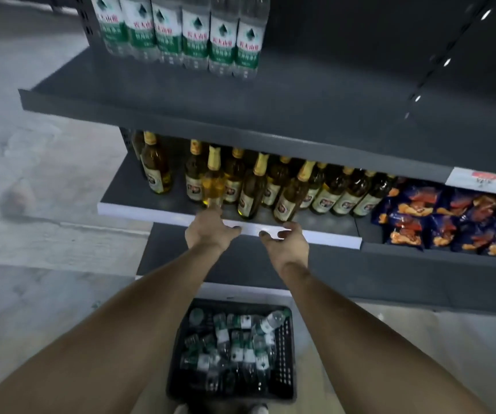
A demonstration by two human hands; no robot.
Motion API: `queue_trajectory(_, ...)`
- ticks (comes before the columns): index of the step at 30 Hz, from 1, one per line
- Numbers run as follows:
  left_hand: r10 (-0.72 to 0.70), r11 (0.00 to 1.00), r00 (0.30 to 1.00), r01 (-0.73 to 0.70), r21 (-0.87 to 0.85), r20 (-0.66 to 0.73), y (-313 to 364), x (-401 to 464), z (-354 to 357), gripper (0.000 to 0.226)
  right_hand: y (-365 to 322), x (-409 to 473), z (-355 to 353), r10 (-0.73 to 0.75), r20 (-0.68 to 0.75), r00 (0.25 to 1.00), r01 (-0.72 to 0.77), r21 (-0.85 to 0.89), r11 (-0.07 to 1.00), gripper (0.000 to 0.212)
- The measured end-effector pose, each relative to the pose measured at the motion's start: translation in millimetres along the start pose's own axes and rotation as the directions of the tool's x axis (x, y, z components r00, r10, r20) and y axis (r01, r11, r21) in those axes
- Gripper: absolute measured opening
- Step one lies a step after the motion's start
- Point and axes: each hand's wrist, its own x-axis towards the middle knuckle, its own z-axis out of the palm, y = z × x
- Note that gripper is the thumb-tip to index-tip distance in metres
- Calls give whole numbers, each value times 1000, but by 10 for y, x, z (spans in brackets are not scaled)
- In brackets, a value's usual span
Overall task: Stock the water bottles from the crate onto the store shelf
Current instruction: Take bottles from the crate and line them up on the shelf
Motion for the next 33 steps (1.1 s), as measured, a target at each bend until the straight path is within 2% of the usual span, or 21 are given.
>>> queue_trajectory(4, -56, 998, 997, 54, 24, 55, -294, -36, 370, 66, 418, -10, 160, 73, 6, 997, -73, -27, 997, 48)
queue_trajectory(6, -82, 996, 993, 79, 39, 86, -451, -38, 598, 68, 651, 4, 258, 104, 21, 994, -103, -60, 993, 51)
queue_trajectory(13, -121, 989, 978, 103, 107, 169, -906, -46, 1468, 49, 1594, -30, 705, 156, 88, 984, -142, -146, 979, 53)
queue_trajectory(17, -128, 983, 968, 94, 160, 217, -1186, -40, 1964, 51, 2129, 53, 909, 189, 113, 976, -169, -160, 972, 50)
queue_trajectory(20, -144, 975, 959, 96, 200, 243, -1523, -25, 2345, 45, 2644, 102, 1093, 221, 141, 965, -186, -227, 956, 51)
queue_trajectory(25, -159, 962, 956, 94, 257, 247, -2162, 130, 2974, 43, 3567, 177, 1501, 303, 157, 940, -261, -242, 935, 64)
queue_trajectory(28, -176, 961, 943, 102, 257, 283, -2533, 204, 3381, 35, 4072, 215, 1795, 328, 189, 925, -275, -262, 925, 65)
queue_trajectory(33, -206, 946, 929, 109, 305, 306, -3178, 227, 4049, 37, 4829, 290, 2189, 368, 207, 907, -302, -291, 908, 63)
